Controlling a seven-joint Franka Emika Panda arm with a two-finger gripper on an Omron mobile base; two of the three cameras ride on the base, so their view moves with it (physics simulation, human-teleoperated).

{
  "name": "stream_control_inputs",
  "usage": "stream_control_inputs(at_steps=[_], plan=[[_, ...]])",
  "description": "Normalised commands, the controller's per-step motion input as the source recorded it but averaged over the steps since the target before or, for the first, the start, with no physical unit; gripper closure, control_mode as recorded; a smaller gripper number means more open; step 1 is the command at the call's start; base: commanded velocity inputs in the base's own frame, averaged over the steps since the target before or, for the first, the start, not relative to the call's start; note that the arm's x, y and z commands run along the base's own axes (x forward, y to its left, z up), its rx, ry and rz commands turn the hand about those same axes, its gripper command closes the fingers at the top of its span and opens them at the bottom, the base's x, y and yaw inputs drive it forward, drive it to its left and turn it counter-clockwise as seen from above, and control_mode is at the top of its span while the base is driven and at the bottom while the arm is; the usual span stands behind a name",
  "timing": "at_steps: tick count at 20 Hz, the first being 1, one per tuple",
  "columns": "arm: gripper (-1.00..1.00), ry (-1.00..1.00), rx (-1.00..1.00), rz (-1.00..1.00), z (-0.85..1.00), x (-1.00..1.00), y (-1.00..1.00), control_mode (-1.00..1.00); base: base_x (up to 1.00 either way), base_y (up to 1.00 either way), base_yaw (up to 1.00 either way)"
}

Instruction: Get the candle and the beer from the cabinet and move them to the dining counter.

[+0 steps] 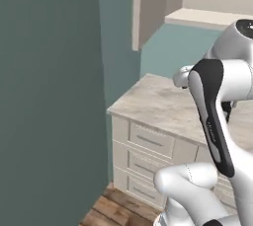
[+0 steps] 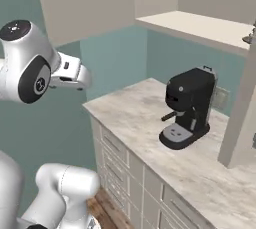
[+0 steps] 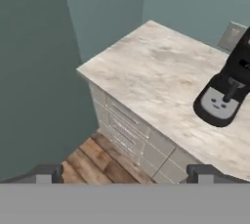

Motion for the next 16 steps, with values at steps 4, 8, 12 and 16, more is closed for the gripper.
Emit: stream_control_inputs(at_steps=[4,8,12,16], plan=[[-1.00,0.00,0.00,0.00,0.00,0.00,0.00,1.00,0.38,0.23,-0.65],[-1.00,0.00,0.00,0.00,0.00,0.00,0.00,1.00,0.26,0.05,-0.66],[-1.00,0.00,0.00,0.00,0.00,0.00,0.00,1.00,0.22,0.00,-0.62],[-1.00,0.00,0.00,0.00,0.00,0.00,0.00,1.00,0.18,0.00,-0.56]])
